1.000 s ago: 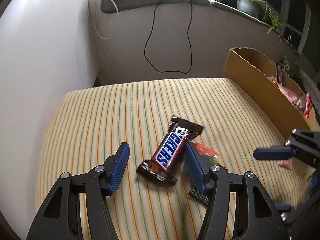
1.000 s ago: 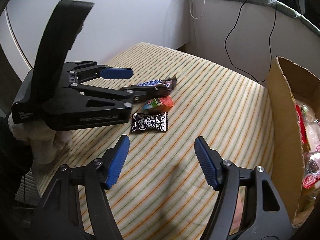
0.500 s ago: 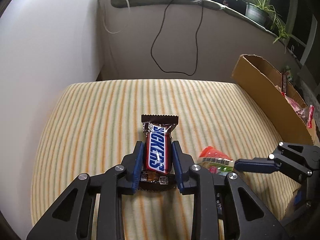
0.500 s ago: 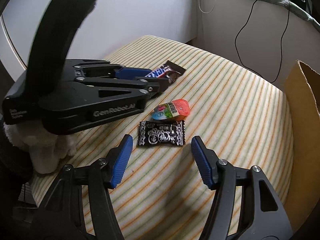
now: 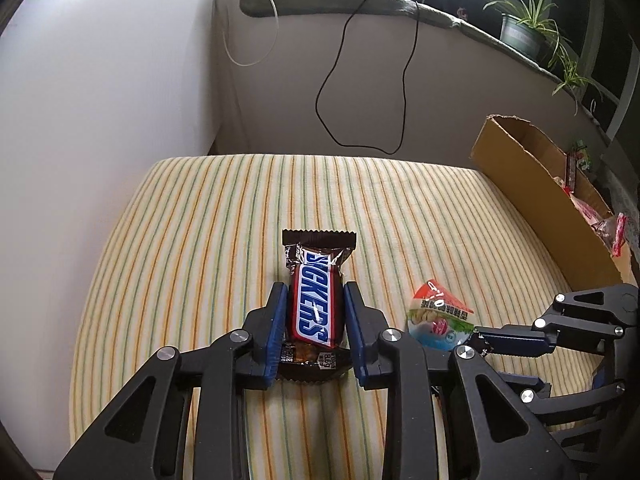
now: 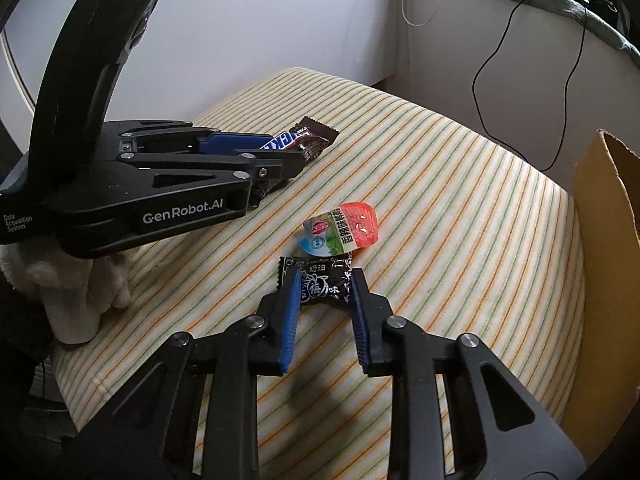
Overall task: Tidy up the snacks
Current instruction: 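Grasp the Snickers bar with the left tool while the right tool grasps the black candy pack, then carry the Snickers bar and black candy pack over the box with both tools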
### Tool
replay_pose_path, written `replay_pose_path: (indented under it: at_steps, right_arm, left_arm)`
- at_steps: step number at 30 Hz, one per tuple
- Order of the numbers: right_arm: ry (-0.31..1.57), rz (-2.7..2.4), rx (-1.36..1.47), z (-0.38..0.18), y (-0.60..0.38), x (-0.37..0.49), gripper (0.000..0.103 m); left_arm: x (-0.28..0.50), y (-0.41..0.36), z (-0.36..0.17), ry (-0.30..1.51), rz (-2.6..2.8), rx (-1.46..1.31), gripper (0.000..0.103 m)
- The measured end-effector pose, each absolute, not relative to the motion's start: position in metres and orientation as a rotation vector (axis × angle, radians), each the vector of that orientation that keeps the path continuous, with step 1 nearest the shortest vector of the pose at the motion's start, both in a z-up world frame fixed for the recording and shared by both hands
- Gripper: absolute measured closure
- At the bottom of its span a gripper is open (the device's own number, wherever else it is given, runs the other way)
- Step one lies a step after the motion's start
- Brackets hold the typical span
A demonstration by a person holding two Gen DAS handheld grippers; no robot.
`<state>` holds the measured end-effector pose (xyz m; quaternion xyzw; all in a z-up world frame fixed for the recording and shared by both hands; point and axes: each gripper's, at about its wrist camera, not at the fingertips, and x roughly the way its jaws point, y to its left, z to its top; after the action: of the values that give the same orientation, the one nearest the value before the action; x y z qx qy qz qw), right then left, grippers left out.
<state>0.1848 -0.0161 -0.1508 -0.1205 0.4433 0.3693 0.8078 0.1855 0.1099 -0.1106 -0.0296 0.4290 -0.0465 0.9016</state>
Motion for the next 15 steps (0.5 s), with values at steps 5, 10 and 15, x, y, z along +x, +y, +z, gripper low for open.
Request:
replay_pose_path:
  at_steps: [5,10,15]
  right_arm:
    - [0.936,0.801,-0.250,-0.147,-0.024,0.178,0.083]
    - [0.889,0.796,-0.255,-0.134,-0.037,0.159,0.084]
    - [0.824,0.789,-0.240,-0.110,-0.055,0.145,0.084]
  left_arm:
    - [0.180,0.111,-0.106,0.872,-0.081,-0.068,0.077]
    - [0.173,0.114,-0.099,0.854,-0.070,-0.085,0.077]
    - [0.166,0.104,-0.084,0.822,-0.089,-0.075,0.077]
